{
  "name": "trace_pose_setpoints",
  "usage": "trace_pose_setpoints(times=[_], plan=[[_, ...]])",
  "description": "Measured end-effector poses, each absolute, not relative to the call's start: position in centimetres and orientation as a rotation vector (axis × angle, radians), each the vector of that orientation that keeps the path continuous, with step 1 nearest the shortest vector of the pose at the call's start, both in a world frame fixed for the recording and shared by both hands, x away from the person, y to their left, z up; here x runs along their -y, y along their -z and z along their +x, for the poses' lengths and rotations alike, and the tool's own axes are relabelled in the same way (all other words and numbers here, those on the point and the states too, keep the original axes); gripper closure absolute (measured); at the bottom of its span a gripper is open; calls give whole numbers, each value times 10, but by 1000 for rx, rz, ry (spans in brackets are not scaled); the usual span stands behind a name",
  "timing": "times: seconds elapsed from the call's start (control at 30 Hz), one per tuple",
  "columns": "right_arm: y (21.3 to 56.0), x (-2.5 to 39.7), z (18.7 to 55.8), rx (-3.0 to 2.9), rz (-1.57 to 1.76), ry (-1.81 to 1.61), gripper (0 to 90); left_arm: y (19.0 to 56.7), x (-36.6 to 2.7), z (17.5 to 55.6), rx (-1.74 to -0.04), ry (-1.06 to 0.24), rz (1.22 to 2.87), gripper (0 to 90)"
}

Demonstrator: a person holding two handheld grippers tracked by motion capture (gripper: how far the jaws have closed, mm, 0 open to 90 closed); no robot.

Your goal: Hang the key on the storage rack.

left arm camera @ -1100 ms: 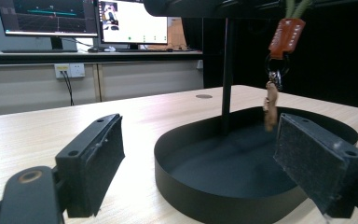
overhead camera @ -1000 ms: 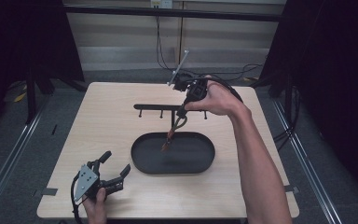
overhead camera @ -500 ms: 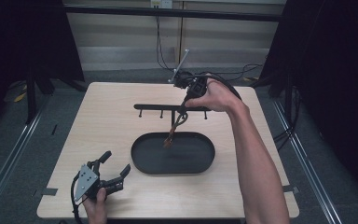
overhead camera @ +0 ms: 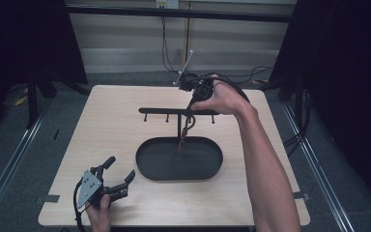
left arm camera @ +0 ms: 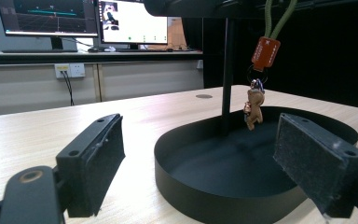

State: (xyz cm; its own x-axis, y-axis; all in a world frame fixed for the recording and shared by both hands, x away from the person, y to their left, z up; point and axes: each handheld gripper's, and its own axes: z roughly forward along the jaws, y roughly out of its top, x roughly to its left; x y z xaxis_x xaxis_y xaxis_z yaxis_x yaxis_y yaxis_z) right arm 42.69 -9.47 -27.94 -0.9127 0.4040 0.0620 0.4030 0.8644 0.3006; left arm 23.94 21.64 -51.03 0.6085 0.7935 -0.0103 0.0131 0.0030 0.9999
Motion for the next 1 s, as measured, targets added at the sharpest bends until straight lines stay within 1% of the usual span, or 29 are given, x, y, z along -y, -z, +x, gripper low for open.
trace_pose_setpoints(times=[0.47, 0.67, 0.73, 0.9, 0.93, 0.97, 1.0], plan=[[279, 99, 422, -3012, 676, -523, 794, 510, -217, 239, -725, -707, 1458, 156], [278, 102, 419, -2977, 694, -613, 681, 510, -217, 239, -721, -704, 1462, 156], [277, 103, 418, -2986, 693, -620, 667, 510, -217, 239, -722, -703, 1460, 156], [273, 107, 411, -2982, 714, -666, 575, 510, -217, 239, -721, -703, 1461, 156], [273, 107, 411, -2982, 714, -666, 575, 510, -217, 239, -721, -703, 1461, 156], [273, 110, 405, -2974, 745, -686, 548, 510, -217, 239, -723, -701, 1460, 156], [273, 111, 403, -2967, 734, -695, 544, 510, -217, 239, -722, -708, 1464, 156]])
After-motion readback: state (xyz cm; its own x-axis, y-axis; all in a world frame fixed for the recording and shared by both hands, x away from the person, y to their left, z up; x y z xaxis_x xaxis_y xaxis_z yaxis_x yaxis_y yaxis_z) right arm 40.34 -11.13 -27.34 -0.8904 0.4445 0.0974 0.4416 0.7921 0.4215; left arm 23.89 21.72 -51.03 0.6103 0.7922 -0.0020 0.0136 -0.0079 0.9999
